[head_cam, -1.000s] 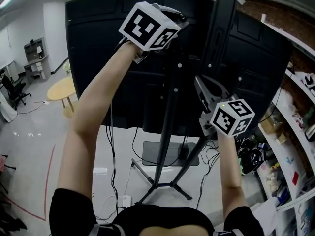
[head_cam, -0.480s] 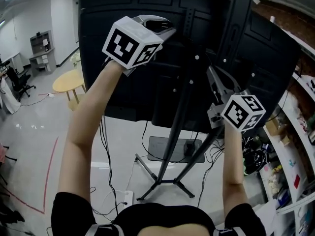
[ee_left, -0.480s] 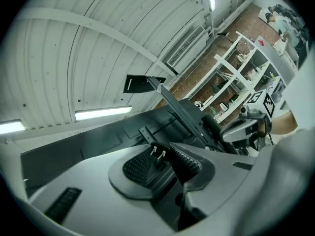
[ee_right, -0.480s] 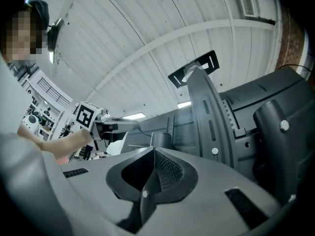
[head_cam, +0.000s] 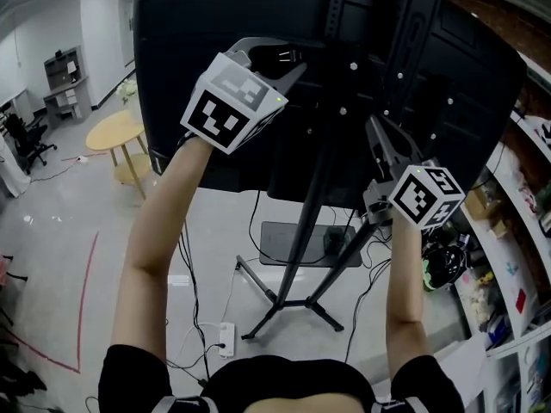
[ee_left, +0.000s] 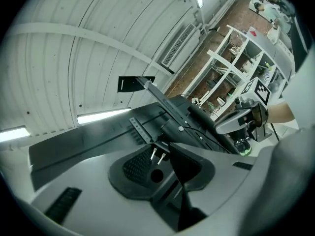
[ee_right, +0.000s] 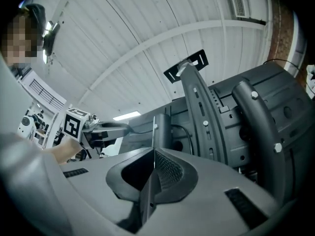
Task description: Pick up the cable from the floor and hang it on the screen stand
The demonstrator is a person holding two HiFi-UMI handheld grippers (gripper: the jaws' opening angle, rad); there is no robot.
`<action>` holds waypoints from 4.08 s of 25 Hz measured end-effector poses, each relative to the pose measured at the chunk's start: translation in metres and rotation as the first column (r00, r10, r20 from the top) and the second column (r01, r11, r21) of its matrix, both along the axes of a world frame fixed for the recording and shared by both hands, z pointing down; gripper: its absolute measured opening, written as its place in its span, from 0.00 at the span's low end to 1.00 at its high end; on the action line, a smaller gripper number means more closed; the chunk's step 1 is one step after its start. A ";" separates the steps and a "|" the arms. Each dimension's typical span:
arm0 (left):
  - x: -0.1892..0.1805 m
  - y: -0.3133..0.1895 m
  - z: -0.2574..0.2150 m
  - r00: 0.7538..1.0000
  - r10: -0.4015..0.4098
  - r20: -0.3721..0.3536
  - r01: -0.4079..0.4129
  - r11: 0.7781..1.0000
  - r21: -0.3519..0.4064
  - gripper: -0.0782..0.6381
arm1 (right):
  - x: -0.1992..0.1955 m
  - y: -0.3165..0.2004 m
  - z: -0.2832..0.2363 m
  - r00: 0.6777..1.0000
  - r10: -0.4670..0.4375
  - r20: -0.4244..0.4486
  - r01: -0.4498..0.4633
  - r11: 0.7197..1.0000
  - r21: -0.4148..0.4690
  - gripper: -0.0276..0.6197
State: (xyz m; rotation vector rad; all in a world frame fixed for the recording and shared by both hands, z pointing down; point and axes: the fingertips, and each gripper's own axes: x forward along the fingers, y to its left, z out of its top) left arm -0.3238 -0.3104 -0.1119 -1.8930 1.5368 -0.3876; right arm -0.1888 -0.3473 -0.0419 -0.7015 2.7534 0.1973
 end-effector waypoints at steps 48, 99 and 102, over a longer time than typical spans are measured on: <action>0.005 -0.010 0.115 0.889 0.070 -0.453 -0.068 0.997 0.020 0.30 | 0.020 0.022 0.074 0.996 0.033 -0.079 -0.043 0.991 -0.126 0.08; 0.131 0.070 0.339 0.781 0.044 -0.623 -0.283 0.915 -0.289 0.12 | 0.042 0.087 0.234 0.969 0.241 -0.056 -0.247 0.932 -0.266 0.08; 0.126 0.070 0.344 0.779 0.034 -0.626 -0.279 0.913 -0.299 0.12 | 0.038 0.088 0.237 0.970 0.236 -0.065 -0.245 0.932 -0.266 0.08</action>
